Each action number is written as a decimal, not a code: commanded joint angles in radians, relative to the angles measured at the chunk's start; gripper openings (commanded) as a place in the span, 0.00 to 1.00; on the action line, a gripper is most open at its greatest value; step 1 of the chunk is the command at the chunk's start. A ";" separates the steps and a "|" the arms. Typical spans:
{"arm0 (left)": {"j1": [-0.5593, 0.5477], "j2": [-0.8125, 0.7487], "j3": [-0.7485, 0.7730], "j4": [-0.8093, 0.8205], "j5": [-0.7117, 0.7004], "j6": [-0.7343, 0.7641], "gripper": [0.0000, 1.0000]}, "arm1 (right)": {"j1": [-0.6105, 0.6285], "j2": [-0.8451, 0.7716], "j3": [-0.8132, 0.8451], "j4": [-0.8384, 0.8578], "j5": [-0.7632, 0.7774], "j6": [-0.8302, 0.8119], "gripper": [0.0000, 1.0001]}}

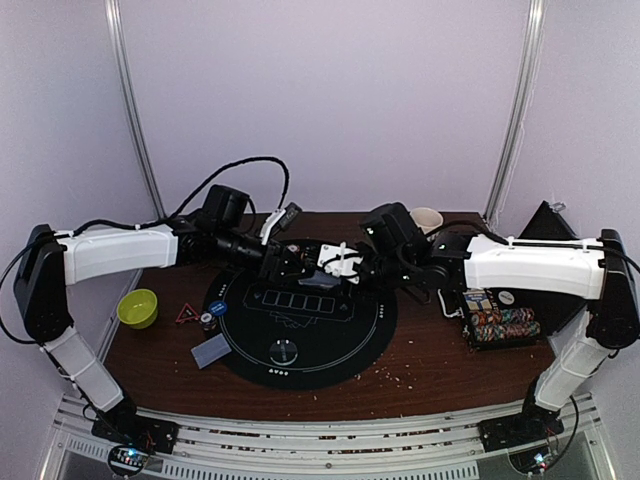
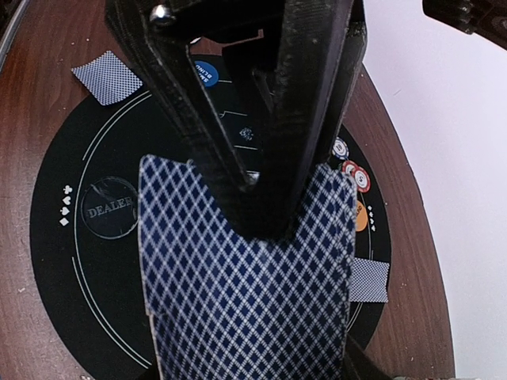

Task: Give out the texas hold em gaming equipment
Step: Pick up the poker card from the face-down deck piles, then distribute the poker card in the big blind area.

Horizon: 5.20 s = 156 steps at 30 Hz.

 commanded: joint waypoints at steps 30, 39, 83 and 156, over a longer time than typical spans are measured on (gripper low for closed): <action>0.007 -0.102 -0.036 -0.021 0.014 -0.030 0.00 | 0.004 0.014 0.008 0.038 0.024 -0.004 0.47; 0.008 -0.131 -0.040 -0.045 0.013 -0.018 0.00 | 0.002 0.013 0.005 0.039 0.033 -0.004 0.47; 0.040 -0.223 -0.122 0.166 -0.017 -0.136 0.00 | -0.041 0.025 -0.020 0.077 0.029 0.034 0.47; -0.164 0.901 0.500 0.825 -1.336 -0.859 0.00 | -0.109 -0.207 -0.122 -0.116 0.173 0.220 0.47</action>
